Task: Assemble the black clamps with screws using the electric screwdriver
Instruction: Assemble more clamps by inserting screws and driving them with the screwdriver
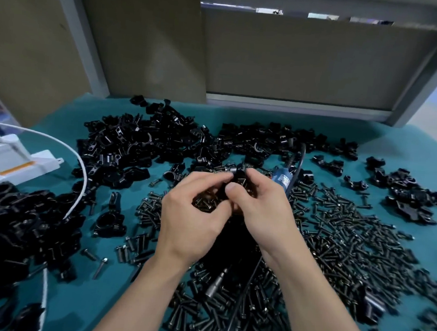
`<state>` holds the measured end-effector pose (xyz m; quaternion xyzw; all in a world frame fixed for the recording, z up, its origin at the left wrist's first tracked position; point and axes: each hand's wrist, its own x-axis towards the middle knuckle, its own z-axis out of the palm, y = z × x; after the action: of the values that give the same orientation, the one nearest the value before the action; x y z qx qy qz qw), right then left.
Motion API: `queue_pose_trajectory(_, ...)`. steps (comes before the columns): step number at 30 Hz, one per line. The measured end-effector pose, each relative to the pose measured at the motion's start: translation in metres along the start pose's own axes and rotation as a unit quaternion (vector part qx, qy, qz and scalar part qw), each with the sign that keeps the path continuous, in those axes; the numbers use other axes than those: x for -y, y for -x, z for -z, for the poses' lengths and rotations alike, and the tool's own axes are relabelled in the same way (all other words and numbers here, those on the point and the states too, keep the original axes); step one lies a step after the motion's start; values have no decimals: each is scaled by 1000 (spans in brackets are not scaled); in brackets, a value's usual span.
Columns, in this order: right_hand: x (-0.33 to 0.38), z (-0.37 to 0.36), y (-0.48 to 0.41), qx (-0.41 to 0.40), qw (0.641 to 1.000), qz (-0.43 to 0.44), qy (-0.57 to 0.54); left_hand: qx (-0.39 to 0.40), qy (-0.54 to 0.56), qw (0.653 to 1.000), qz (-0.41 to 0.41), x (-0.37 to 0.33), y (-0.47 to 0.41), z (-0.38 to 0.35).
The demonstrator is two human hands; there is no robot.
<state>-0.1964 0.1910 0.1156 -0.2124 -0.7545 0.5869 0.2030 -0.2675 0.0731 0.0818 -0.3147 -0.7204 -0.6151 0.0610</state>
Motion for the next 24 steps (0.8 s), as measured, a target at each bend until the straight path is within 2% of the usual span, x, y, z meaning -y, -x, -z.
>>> queue_pose_trajectory(3, 1, 4, 0, 7, 997, 63, 35, 50, 108, 990, 69, 0, -2, -1)
queue_pose_trajectory(7, -2, -3, 4, 22, 985, 124, 117, 81, 128, 985, 85, 2, -5, -5)
queue_pose_trajectory(9, -5, -5, 5, -13, 984, 121, 133, 79, 133, 983, 101, 4, -5, -5)
queue_pose_trajectory(13, -8, -2, 4, -51, 994, 57, 82, 60, 77, 991, 87, 4, -8, 1)
queue_pose_trajectory(15, -7, 1, 2, -50, 998, 17, 30, 113, 81, 986, 90, 2, -9, 3)
queue_pose_trajectory(18, -3, 13, -3, -40, 993, -14, -107, 214, 103, 966, 100, 1, -8, 3)
queue_pose_trajectory(20, -2, 19, -2, -37, 986, -17, -160, 239, 118, 957, 110, 1, -9, 3)
queue_pose_trajectory(24, -4, 8, 1, -32, 985, -21, -166, 256, 209, 935, 128, -1, -8, 1)
